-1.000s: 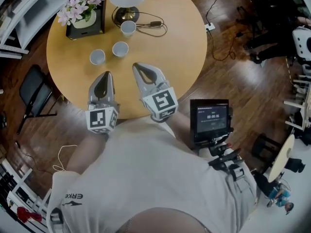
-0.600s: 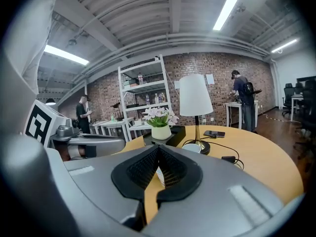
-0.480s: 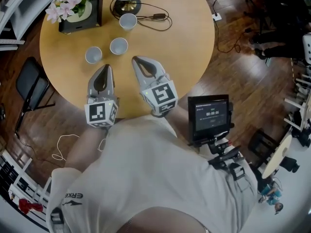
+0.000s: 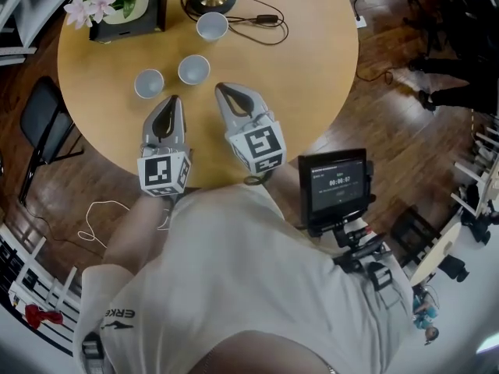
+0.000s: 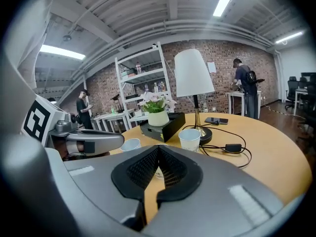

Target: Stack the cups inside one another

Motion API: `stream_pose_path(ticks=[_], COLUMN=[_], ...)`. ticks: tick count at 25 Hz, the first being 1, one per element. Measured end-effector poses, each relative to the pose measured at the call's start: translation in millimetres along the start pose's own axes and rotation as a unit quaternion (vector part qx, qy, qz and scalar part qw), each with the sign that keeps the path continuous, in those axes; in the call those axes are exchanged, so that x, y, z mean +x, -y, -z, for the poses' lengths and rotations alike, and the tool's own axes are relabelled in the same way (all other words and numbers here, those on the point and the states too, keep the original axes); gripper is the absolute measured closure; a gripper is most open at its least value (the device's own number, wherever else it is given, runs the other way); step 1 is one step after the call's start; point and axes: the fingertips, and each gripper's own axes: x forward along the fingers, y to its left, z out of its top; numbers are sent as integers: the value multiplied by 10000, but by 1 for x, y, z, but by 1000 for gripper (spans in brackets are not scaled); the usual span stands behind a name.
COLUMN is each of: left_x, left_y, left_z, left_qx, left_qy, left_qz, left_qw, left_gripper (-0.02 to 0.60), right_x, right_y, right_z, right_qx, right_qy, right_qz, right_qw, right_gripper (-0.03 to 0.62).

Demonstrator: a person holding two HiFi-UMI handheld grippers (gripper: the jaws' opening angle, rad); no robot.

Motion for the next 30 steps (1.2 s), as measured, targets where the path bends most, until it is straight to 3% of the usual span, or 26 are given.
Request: stream_pose_path(ticks=[7,11,18,30], left_x=[2,12,13,9], left_y=[-4,-16,-23,-39], left_z=[11,25,33,37], left_qx=[-58,-97,-93,-134], left_qy=[-126,-224,-335,-353], left_qz=[-134,-196,-272,-472], left_qw=[9998,9995,9990,9982], left_gripper=[580,580,580,580], right_x=[14,41,69,98], right_y=[5,0,-5,-10], right_z=[8,23,42,47], right_qx=[-137,-379,-806,-1357], right_qy=[-141,-396,-785,-946], right_qz=[-108,-434,-626,-694], right_qw=[9997,9976,9917,9838], right_gripper=[577,426,235,170])
